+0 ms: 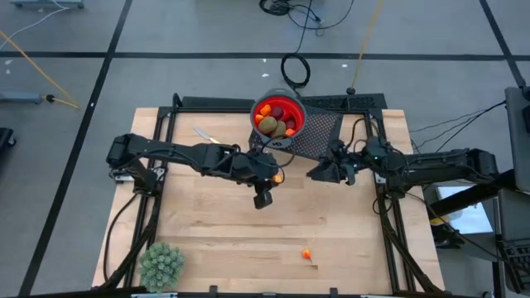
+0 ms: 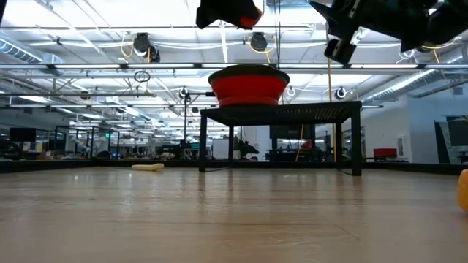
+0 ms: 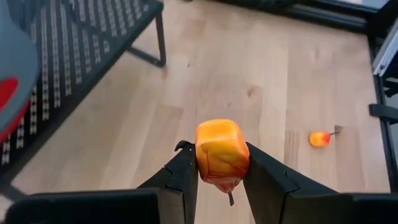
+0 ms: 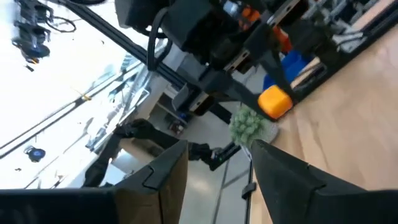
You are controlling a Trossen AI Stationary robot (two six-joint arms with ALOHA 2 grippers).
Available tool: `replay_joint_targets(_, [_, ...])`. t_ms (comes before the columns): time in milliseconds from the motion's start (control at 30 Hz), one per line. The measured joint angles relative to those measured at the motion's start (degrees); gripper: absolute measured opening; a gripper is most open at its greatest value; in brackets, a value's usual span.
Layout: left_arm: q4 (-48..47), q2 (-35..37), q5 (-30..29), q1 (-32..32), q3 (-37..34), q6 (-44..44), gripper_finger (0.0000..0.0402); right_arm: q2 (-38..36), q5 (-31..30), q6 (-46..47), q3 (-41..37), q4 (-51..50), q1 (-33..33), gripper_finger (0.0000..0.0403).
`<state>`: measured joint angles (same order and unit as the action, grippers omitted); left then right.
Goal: Pick & Place Fruit
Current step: Put the top pear into the strainer bowl on the shelf
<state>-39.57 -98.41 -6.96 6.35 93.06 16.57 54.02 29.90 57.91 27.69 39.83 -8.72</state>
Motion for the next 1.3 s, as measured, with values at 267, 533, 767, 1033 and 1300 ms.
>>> replay_joint_targets(267, [-3.67,0.0,-0.05,0.11,0.0,1.91,0.0106,6.71,-5.59,-0.5,4.63,-3.55,3.86,0.0161])
replay_joint_targets(533, [-4.29,0.0,-0.48,0.2,-0.02,1.8,0.0106,12.66,-13.99,1.09,6.76,-3.44,8.4,0.016])
replay_joint_targets(767, [-4.38,0.0,-0.57,1.76,-0.04,0.9,0.0106,16.99,-20.51,2.81,9.82,-3.42,11.54,0.016])
replay_joint_targets(1033, [-3.63,0.0,-2.08,3.39,-0.07,-1.07,0.0106,21.8,-24.14,4.51,12.24,-3.49,13.38,0.016])
replay_joint_targets(1300, [-3.82,-2.79,-1.2,4.44,-0.1,-0.91,0.0106,25.32,-25.71,5.92,14.38,-3.25,13.37,0.016])
